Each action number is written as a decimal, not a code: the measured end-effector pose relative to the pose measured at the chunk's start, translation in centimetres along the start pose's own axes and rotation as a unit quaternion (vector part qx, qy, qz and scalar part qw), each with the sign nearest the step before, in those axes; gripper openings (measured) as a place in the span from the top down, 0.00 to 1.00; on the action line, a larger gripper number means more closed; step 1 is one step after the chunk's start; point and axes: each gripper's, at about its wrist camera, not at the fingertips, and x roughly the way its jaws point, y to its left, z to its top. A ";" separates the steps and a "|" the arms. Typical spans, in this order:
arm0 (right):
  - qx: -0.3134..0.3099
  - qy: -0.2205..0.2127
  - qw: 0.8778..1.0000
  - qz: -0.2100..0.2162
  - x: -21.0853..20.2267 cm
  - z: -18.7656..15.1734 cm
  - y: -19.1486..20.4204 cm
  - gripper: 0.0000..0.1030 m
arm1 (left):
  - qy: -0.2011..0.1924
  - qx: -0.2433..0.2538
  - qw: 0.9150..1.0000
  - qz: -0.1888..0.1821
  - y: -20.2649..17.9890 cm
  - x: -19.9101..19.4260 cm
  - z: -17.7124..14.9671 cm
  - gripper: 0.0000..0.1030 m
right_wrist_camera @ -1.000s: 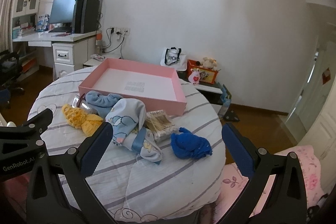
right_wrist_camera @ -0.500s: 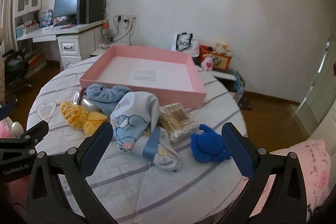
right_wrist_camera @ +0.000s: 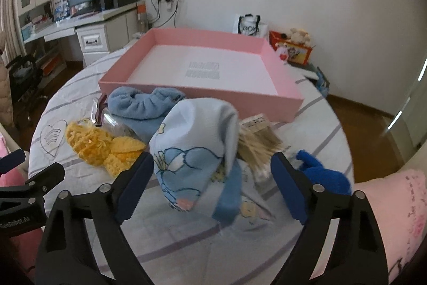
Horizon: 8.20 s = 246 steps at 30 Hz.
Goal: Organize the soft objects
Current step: 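Move both tools toward the soft items beside the pink tray, then grasp the printed baby garment with the right gripper while the left gripper grasps the yellow crocheted toy, then lift the yellow crocheted toy with the left gripper while the right gripper carries the garment away, then lower the yellow crocheted toy into the pink tray and open the left gripper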
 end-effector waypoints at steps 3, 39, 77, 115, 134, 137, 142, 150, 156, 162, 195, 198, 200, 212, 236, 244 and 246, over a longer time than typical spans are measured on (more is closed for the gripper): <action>-0.009 0.018 1.000 0.005 1.3 0.0 1.0 0.30 | 0.005 -0.001 1.000 -0.003 0.3 0.9 0.0 0.00; 0.058 -0.115 0.992 0.001 -7.0 1.0 -3.1 0.54 | -0.024 0.039 0.999 -0.009 -3.4 -0.7 0.8 0.00; 0.109 -0.053 0.993 -0.009 -2.9 -1.0 -8.4 0.52 | 0.038 0.070 0.996 -0.051 -6.9 2.9 3.1 0.68; 0.074 -0.224 0.972 -0.027 -17.6 -0.8 -4.9 0.52 | -0.179 0.105 0.976 -0.067 -4.0 -19.2 0.0 0.69; 0.043 -0.313 0.948 -0.043 -24.6 -2.4 -2.7 0.51 | -0.298 0.130 0.944 -0.062 -2.1 -29.2 -7.9 0.68; 0.039 -0.315 0.947 -0.043 -24.7 -2.5 -2.4 0.51 | -0.300 0.130 0.943 -0.068 -1.6 -29.6 -9.1 0.68; 0.035 -0.314 0.948 -0.040 -24.8 -2.7 -2.0 0.51 | -0.299 0.127 0.943 -0.068 -0.7 -29.4 -10.6 0.68; 0.035 -0.308 0.950 -0.038 -24.7 -3.0 -2.6 0.51 | -0.298 0.123 0.944 -0.066 -1.0 -30.5 -11.0 0.68; 0.035 -0.300 0.953 -0.037 -24.4 -2.5 -3.0 0.51 | -0.295 0.121 0.945 -0.066 -1.9 -30.7 -9.3 0.68; 0.037 -0.293 0.955 -0.035 -24.2 -2.2 -2.9 0.51 | -0.291 0.120 0.947 -0.066 -2.2 -30.7 -8.5 0.68; -0.020 -0.061 0.998 -0.028 -10.3 -2.3 -5.1 0.21 | -0.133 0.100 0.985 -0.038 -3.6 -17.5 2.4 0.68; 0.000 -0.087 0.995 -0.048 -11.4 -2.1 -5.1 0.20 | -0.135 0.101 0.985 -0.037 -3.8 -17.9 3.3 0.68; 0.012 -0.086 0.995 -0.041 -11.2 -1.7 -5.2 0.20 | -0.140 0.102 0.984 -0.037 -3.4 -18.3 3.5 0.68; 0.019 -0.160 0.986 -0.038 -12.7 1.9 -5.1 0.15 | -0.171 0.106 0.979 -0.032 -3.6 -18.2 3.2 0.68; 0.046 -0.032 0.997 -0.051 5.0 8.0 -9.6 0.19 | -0.080 0.144 0.986 -0.021 -11.9 -0.6 19.4 0.68; 0.056 0.040 0.996 -0.049 10.2 7.9 -10.5 0.43 | -0.041 0.152 0.987 -0.028 -14.9 5.4 24.6 0.68; 0.060 0.057 0.995 -0.052 11.0 7.8 -10.8 0.50 | -0.032 0.151 0.988 -0.029 -15.0 6.7 25.7 0.68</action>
